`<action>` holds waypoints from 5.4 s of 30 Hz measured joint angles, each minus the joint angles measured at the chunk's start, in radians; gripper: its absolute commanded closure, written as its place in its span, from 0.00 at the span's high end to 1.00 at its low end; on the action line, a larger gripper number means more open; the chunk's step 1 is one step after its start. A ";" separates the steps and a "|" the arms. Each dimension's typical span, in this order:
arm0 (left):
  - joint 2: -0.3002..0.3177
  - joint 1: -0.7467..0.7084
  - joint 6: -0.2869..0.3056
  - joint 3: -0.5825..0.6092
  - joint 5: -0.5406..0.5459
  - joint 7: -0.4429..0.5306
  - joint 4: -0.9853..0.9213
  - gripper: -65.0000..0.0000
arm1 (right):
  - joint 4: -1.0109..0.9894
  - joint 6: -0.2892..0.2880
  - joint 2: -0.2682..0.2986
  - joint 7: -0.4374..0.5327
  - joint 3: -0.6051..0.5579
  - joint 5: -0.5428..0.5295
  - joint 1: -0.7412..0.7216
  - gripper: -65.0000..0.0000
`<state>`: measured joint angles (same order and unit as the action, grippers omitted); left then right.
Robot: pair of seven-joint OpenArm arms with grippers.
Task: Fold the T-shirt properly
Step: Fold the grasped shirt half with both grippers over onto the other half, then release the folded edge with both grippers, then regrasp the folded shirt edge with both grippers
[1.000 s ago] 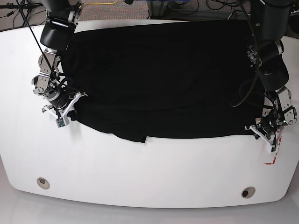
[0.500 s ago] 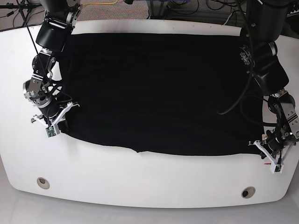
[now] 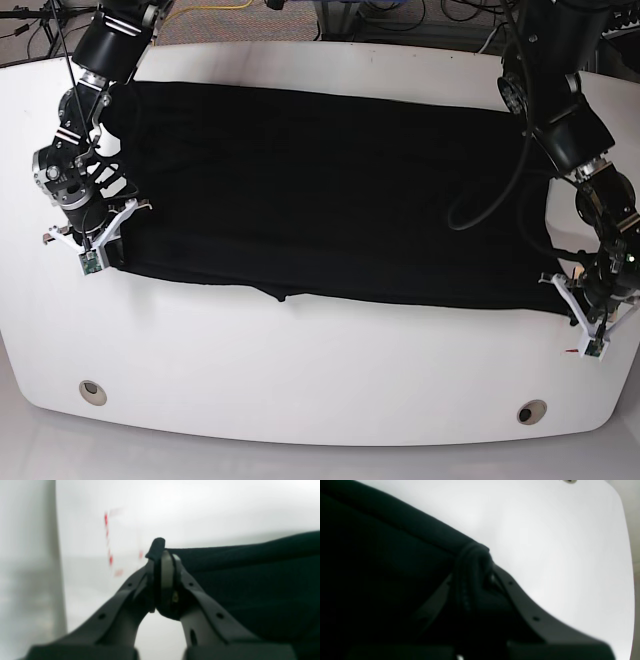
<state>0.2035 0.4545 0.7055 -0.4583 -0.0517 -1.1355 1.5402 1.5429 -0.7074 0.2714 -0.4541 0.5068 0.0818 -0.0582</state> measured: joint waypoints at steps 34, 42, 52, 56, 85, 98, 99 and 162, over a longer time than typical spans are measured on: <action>0.005 -0.555 -0.001 -0.061 0.008 0.027 0.285 0.10 | 0.082 -0.008 -0.039 0.004 0.082 -0.112 0.324 0.02; 0.016 -0.521 -0.001 -0.036 -0.012 0.011 0.211 0.32 | 0.084 0.000 -0.068 0.005 0.080 -0.108 0.375 0.24; 0.019 -0.457 -0.005 -0.003 -0.015 0.017 0.188 0.39 | 0.179 0.011 -0.095 -0.010 0.084 -0.092 0.426 0.77; 0.018 -0.443 -0.004 -0.003 -0.016 0.007 0.216 0.39 | 0.275 0.005 -0.108 -0.018 0.081 -0.106 0.436 0.78; -0.044 -0.533 -0.006 -0.008 -0.019 0.072 0.198 0.39 | 0.443 0.009 -0.160 -0.255 0.089 -0.315 0.535 0.06; -0.037 -0.596 -0.006 -0.042 -0.003 0.169 0.113 0.39 | 0.232 0.004 -0.179 -0.204 0.082 -0.350 0.554 0.06; -0.038 -0.595 -0.005 -0.049 -0.002 0.169 0.112 0.39 | 0.207 0.010 -0.167 -0.182 0.081 -0.355 0.548 0.06; -0.136 -0.504 -0.009 -0.061 0.008 0.136 0.070 0.39 | -0.354 0.008 0.154 -0.184 -0.066 -0.172 -0.119 0.85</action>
<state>0.0673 -0.0494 0.6968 -0.5190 -0.0433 -0.9997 1.6100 1.1889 -0.6994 0.4252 -0.6384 0.4408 -0.0902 -0.1772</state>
